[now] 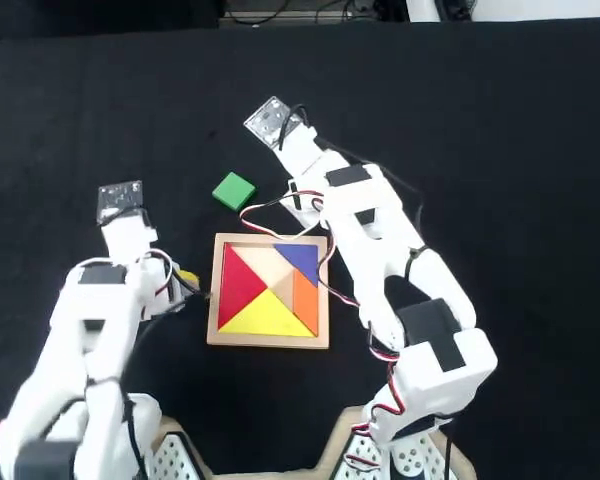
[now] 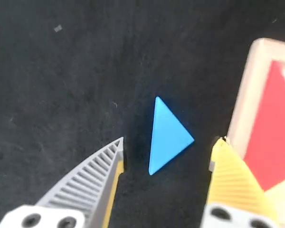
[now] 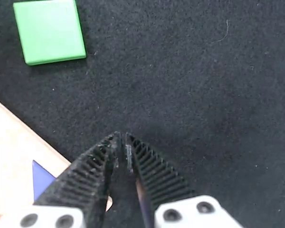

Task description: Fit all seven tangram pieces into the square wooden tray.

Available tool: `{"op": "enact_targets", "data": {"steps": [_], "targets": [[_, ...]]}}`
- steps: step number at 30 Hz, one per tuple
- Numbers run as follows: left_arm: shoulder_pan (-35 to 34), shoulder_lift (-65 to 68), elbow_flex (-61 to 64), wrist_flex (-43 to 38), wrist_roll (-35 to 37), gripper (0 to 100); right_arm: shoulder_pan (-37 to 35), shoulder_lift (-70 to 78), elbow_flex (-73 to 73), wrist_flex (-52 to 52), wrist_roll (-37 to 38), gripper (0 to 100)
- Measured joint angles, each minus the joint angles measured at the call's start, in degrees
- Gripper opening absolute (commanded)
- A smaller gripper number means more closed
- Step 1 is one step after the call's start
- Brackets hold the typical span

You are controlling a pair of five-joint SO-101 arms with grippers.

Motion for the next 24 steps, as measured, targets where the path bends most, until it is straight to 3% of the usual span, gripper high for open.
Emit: {"op": "enact_targets", "data": {"steps": [6, 24], "targets": [[0.0, 11.0, -7.1, 0.2, -3.1, 29, 0.0, 0.0, 0.0, 0.0, 0.0, 1.1], [0.0, 11.9, -9.4, 0.7, -7.0, 28, 0.0, 0.0, 0.0, 0.0, 0.0, 1.1]]}}
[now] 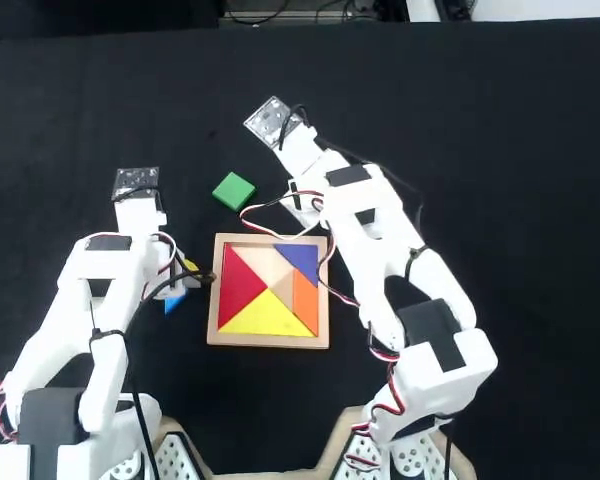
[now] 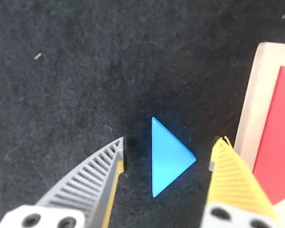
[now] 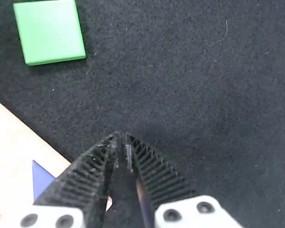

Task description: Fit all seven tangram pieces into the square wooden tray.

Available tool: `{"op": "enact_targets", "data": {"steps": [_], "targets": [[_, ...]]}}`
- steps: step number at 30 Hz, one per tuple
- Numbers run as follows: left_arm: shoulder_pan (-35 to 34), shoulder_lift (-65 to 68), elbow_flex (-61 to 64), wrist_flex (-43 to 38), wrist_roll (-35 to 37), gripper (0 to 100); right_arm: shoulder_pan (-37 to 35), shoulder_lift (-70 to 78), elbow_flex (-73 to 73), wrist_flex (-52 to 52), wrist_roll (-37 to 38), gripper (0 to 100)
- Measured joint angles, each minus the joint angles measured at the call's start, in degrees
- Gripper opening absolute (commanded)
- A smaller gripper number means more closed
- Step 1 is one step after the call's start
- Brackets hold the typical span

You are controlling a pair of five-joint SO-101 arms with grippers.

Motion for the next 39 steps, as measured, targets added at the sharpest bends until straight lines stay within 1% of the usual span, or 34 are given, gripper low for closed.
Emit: {"op": "enact_targets", "data": {"steps": [3, 8, 13, 19, 28, 34, 39], "targets": [[0.0, 1.6, 0.0, 0.8, -0.4, 28, 0.0, 0.0, 0.0, 0.0, 0.0, 1.1], [0.0, 6.5, -3.4, 1.1, -0.4, 28, 0.0, 0.0, 0.0, 0.0, 0.0, 1.1], [0.0, 6.9, -4.0, 1.1, 0.0, 28, 0.0, 0.0, 0.0, 0.0, 0.0, 1.1], [0.2, 6.9, -4.0, 1.1, 4.2, 19, 0.0, 0.0, 0.0, 0.0, 0.0, 1.1], [0.4, 6.9, -4.2, 1.8, 4.5, 18, 0.0, 0.5, 0.0, 0.0, 0.0, 1.1], [1.1, 6.9, -5.0, 3.5, 4.3, 19, 0.0, 0.5, 0.0, 0.0, 1.0, 1.1], [1.3, 7.1, -5.6, 5.3, -1.9, 28, 0.0, 0.5, 0.0, 0.0, 1.9, 1.1]]}}
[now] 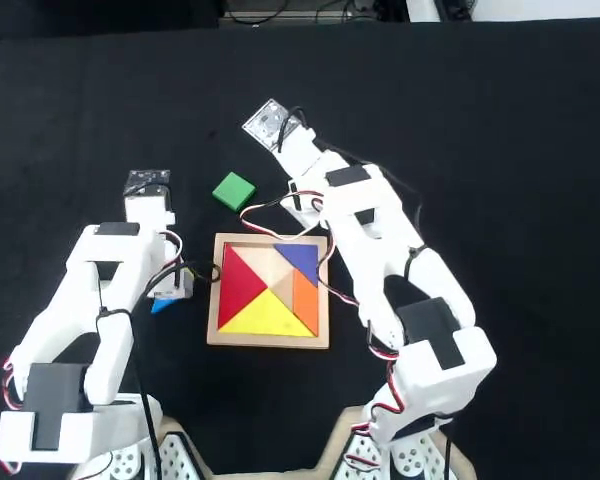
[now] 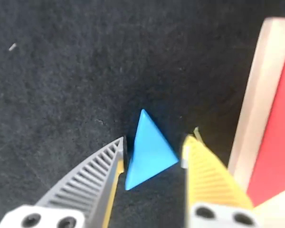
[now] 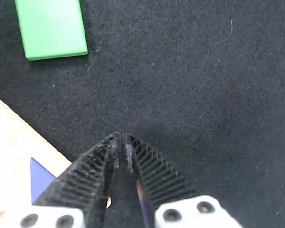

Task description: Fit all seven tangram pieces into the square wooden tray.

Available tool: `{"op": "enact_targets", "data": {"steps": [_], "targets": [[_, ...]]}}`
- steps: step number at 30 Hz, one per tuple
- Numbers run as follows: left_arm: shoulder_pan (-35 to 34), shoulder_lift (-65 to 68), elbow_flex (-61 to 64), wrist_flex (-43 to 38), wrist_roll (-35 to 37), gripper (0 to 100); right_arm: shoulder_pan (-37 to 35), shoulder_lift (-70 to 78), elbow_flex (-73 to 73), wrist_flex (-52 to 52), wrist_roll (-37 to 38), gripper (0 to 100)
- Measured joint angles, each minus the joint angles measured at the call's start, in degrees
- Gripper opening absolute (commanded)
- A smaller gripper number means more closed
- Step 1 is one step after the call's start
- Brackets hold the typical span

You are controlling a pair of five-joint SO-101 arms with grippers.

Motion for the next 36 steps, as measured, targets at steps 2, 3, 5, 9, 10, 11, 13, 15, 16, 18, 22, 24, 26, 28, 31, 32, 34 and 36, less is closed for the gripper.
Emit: {"op": "enact_targets", "data": {"steps": [2, 3, 5, 9, 10, 11, 13, 15, 16, 18, 22, 24, 26, 28, 31, 32, 34, 36], "targets": [[0.0, 0.0, 0.0, 0.1, -1.4, 28, 0.0, 0.0, 0.0, 0.0, 0.0, 1.1], [0.0, 0.0, 0.0, 0.2, -2.3, 27, 0.0, 0.0, 0.0, 0.0, 0.0, 1.1], [0.0, 0.4, 0.0, 0.1, -4.4, 27, 0.0, 0.0, 0.0, 0.0, 0.0, 1.1], [0.0, 0.4, 0.0, 0.1, -9.6, 26, 0.0, 0.0, 0.0, 0.0, 0.0, 1.1], [0.0, 0.4, 0.0, 0.1, -10.3, 26, 0.0, 0.0, 0.0, 0.0, 0.0, 1.1], [0.0, 0.4, 0.0, 0.1, -10.7, 26, 0.0, 0.0, 0.0, 0.0, 0.0, 1.1], [0.0, 0.4, -0.1, 0.1, -11.3, 26, 0.0, 0.0, 0.0, 0.0, 0.0, 1.1], [0.0, 0.5, -0.8, 0.2, -11.5, 26, 0.0, 0.0, 0.0, 0.0, 0.0, 1.1], [-0.4, 0.6, -1.0, 0.2, -11.5, 26, 0.0, 0.0, 0.0, 0.0, 0.0, 1.1], [-0.9, 0.8, -1.0, -0.3, -11.5, 26, 0.0, 0.0, 0.0, 0.0, 0.0, 1.1], [-1.2, 0.8, -1.0, -0.4, -11.5, 26, 0.0, 0.0, 0.0, 0.0, 0.0, 1.1], [-1.3, 0.8, -1.0, -0.4, -11.5, 26, 0.0, 0.0, 0.0, 0.0, 0.1, 1.1], [-1.3, 0.8, -1.0, -0.4, -11.5, 26, 0.0, 0.0, 0.0, 0.0, 0.1, 1.1], [-1.3, 0.8, -1.0, -0.4, -11.8, 26, 0.0, 0.0, 0.0, 0.0, 0.1, 1.1], [-1.3, 0.8, -1.0, -0.4, -13.9, 22, 0.0, 0.0, 0.0, 0.0, 0.1, 1.1], [-1.3, 0.8, -1.0, -0.4, -14.2, 19, 0.0, 0.0, 0.0, 0.0, 0.1, 1.1], [-1.3, 0.8, -1.0, -0.4, -14.6, 16, 0.0, 0.0, 0.0, 0.0, 0.1, 1.1], [-1.3, 0.8, -1.0, -0.4, -14.6, 14, 0.0, 0.0, 0.0, 0.0, 0.1, 1.1]]}}
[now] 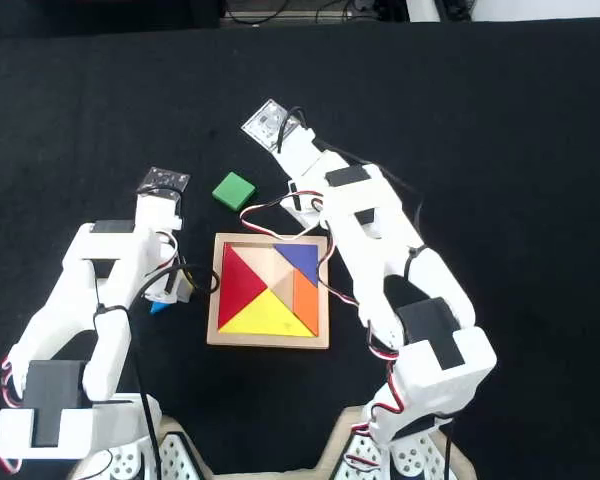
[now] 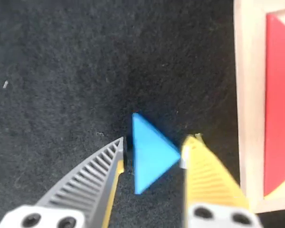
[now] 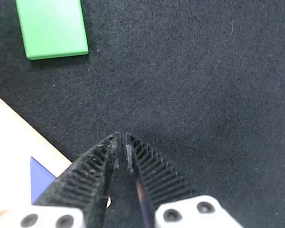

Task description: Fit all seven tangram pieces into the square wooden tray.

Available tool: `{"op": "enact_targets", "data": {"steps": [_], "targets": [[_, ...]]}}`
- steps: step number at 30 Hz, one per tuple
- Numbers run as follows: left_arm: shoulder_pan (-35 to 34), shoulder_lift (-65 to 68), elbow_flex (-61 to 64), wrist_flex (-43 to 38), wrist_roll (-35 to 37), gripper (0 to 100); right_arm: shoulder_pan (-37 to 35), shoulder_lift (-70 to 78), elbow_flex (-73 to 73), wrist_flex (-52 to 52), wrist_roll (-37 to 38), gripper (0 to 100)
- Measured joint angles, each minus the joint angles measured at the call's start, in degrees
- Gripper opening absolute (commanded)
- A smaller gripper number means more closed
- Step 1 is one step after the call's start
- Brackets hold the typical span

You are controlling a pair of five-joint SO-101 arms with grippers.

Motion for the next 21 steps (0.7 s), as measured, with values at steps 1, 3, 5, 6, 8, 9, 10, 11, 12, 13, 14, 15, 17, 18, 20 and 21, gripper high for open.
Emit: {"op": "enact_targets", "data": {"steps": [1, 3, 5, 6, 8, 9, 10, 11, 12, 13, 14, 15, 17, 18, 20, 21], "targets": [[0.0, 0.0, 0.0, 0.0, 0.0, 15, 0.0, 0.0, 0.0, 0.0, 0.0, 1.1], [0.0, 0.0, 0.0, 0.0, 0.0, 15, 0.0, 0.0, 0.0, 0.0, 0.0, 1.1], [0.0, 0.0, 0.0, 0.0, 0.0, 15, 0.0, 0.0, 0.0, 0.0, 0.0, 1.1], [0.0, 0.0, 0.0, 0.0, 0.0, 14, 0.0, 0.0, 0.0, 0.0, 0.0, 1.1], [0.0, 0.0, 0.0, 0.0, 0.0, 14, 0.0, 0.0, 0.0, 0.0, 0.0, 1.1], [0.0, 0.0, 0.0, 0.0, 0.0, 14, 0.0, 0.0, 0.0, 0.0, 0.0, 1.1], [0.0, 0.0, 0.0, 0.0, 0.0, 14, 0.0, 0.0, 0.0, 0.0, 0.0, 1.1], [0.0, 0.0, 0.0, 0.0, 0.0, 14, 0.0, 0.0, 0.0, 0.0, 0.0, 1.1], [0.0, 0.0, 0.0, 0.0, 0.0, 14, 0.0, 0.0, 0.0, 0.0, 0.0, 1.1], [0.0, 0.0, 0.0, 0.0, 0.0, 13, 0.0, 0.0, 0.0, 0.0, 0.0, 1.1], [0.0, 0.0, 0.0, 0.0, 0.0, 12, 0.0, 0.0, 0.0, 0.0, 0.0, 1.1], [0.0, 0.0, 0.0, 0.0, 0.0, 10, 0.0, 0.0, 0.0, 0.0, 0.0, 1.1], [0.0, 0.0, 0.0, 0.1, 0.0, 8, 0.0, 0.0, 0.0, 0.0, 0.0, 1.1], [0.0, 0.0, 0.0, 0.3, 0.0, 7, 0.0, 0.0, 0.0, 0.0, 0.0, 1.1], [0.0, 0.0, -1.1, 1.2, 0.0, 7, 0.0, 0.0, 0.0, 0.0, 0.0, 1.1], [0.0, 0.0, -1.9, 1.9, 0.0, 7, 0.4, 0.0, 0.0, 0.0, 0.0, 1.1]]}}
